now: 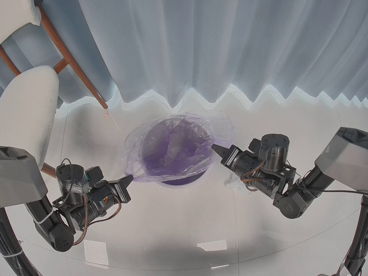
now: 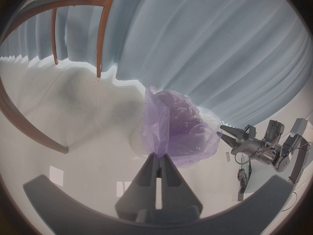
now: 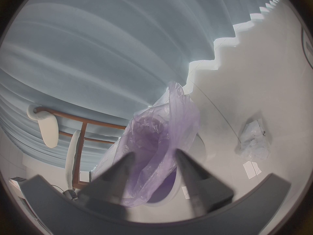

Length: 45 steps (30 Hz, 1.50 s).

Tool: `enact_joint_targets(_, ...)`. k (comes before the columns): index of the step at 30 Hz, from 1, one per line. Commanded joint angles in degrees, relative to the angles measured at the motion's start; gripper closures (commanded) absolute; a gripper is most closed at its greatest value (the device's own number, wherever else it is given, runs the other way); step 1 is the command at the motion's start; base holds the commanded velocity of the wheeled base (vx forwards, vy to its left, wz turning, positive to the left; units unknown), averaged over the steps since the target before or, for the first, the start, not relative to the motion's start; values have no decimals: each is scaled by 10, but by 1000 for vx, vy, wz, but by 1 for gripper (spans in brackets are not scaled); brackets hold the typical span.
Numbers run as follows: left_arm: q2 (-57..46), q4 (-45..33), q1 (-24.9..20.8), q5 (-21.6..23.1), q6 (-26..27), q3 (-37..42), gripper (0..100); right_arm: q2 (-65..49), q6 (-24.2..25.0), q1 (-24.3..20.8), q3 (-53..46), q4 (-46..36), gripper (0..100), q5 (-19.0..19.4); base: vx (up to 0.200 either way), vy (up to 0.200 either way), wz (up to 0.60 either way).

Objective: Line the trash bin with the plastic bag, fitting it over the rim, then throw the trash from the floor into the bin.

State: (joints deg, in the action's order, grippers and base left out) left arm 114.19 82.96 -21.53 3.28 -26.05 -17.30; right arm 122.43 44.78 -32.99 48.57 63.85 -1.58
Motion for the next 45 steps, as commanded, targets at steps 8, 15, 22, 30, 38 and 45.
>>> enact_joint_targets(8,-4,1,-1,3,-1,5,100,4,0,0,-15,1,100,-1,0,0,0)
enact_joint_targets(15,4,-1,1,5,-1,24,100,2,0,7,-85,14,100,-2,0,0,0)
enact_joint_targets(22,60,-1,6,5,1,37,100,61,0,7,-118,60,100,-1,0,0,0)
enact_joint_targets(30,143,9,18,7,1,30,100,152,-2,8,-102,112,100,-2,0,0,0)
enact_joint_targets(38,211,55,25,8,-8,-2,100,176,0,38,-60,113,100,-2,0,0,0)
enact_joint_targets(45,213,55,25,13,-39,-16,100,176,1,56,-47,112,100,-1,0,0,0)
